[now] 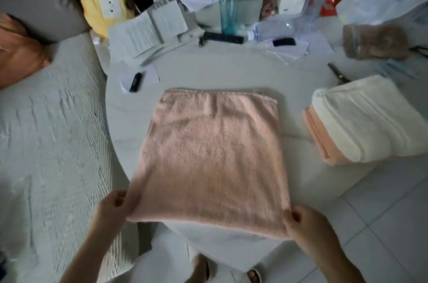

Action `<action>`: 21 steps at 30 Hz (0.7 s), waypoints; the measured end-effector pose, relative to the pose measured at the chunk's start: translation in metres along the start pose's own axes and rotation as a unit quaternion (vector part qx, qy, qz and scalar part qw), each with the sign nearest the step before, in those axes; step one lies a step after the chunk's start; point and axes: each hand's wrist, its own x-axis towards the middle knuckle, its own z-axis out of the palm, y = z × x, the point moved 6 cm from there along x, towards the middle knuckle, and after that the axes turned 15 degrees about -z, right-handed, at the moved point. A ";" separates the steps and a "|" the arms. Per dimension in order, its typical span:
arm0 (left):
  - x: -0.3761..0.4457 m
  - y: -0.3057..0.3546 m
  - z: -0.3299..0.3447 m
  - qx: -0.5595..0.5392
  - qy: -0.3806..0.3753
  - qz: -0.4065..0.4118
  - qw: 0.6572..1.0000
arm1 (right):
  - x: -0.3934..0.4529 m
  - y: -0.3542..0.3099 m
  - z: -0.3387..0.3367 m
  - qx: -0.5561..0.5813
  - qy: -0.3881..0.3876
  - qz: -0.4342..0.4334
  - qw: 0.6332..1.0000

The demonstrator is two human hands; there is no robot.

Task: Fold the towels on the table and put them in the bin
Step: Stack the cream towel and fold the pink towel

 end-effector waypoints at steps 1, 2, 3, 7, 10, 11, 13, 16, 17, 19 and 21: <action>0.001 0.001 -0.005 0.029 -0.006 -0.001 1.000 | 0.003 0.002 -0.003 -0.014 -0.020 0.020 0.999; 0.006 0.009 -0.011 0.050 -0.001 -0.004 0.999 | 0.009 0.001 -0.009 -0.035 -0.029 0.033 0.998; 0.015 0.022 -0.015 0.055 0.011 0.000 0.998 | 0.020 -0.003 -0.017 -0.064 -0.021 0.032 0.997; 0.060 0.132 0.004 0.040 0.014 0.107 0.993 | 0.102 -0.047 -0.055 -0.025 0.087 -0.022 0.996; 0.093 0.211 0.034 0.061 -0.006 0.155 0.986 | 0.180 -0.075 -0.078 0.106 0.181 -0.039 0.977; 0.105 0.228 0.040 0.067 -0.012 0.149 0.986 | 0.201 -0.078 -0.084 0.125 0.212 -0.029 0.969; 0.126 0.250 0.045 0.070 -0.041 0.128 0.989 | 0.228 -0.081 -0.092 0.156 0.241 -0.002 0.958; 0.138 0.264 0.041 0.047 -0.089 0.131 0.986 | 0.237 -0.080 -0.098 0.143 0.233 0.026 0.961; 0.140 0.265 0.038 0.041 -0.084 0.149 0.984 | 0.234 -0.080 -0.099 0.134 0.231 0.025 0.963; 0.144 0.264 0.031 0.020 -0.060 0.173 0.983 | 0.226 -0.077 -0.099 0.145 0.225 0.013 0.964; 0.150 0.260 0.027 0.001 -0.064 0.161 0.985 | 0.223 -0.075 -0.093 0.163 0.206 0.019 0.965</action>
